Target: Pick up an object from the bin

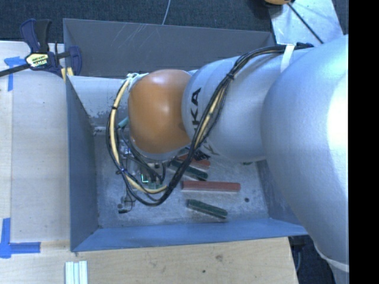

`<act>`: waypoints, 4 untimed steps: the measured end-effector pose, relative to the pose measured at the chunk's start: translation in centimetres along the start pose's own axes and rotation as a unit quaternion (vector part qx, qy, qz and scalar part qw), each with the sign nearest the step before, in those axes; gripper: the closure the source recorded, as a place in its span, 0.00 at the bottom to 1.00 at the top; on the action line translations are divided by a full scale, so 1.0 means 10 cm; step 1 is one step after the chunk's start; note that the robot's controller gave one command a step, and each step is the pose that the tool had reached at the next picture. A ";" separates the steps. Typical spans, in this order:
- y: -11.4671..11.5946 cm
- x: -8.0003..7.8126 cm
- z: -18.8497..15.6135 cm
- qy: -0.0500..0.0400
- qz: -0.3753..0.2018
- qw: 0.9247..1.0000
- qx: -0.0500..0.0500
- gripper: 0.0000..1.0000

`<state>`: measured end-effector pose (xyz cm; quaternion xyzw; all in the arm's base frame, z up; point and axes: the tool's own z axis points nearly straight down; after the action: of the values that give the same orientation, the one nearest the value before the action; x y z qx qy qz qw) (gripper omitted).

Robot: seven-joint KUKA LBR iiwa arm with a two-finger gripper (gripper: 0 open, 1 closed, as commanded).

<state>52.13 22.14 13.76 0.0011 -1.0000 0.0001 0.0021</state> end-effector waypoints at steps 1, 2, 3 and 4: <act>-0.01 -0.02 -0.03 -0.003 0.001 1.000 -0.001 0.00; -0.25 -0.46 0.08 -0.004 -0.013 1.000 -0.001 0.00; -0.38 -0.68 0.10 -0.005 0.009 1.000 0.000 0.00; -0.98 -0.63 0.44 -0.004 -0.021 1.000 -0.001 0.00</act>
Offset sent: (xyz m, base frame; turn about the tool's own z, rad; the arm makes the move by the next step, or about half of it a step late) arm 0.0660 -0.0392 -0.0150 -0.0331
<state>58.45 12.32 9.38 0.0216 -0.9998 -0.0004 -0.0015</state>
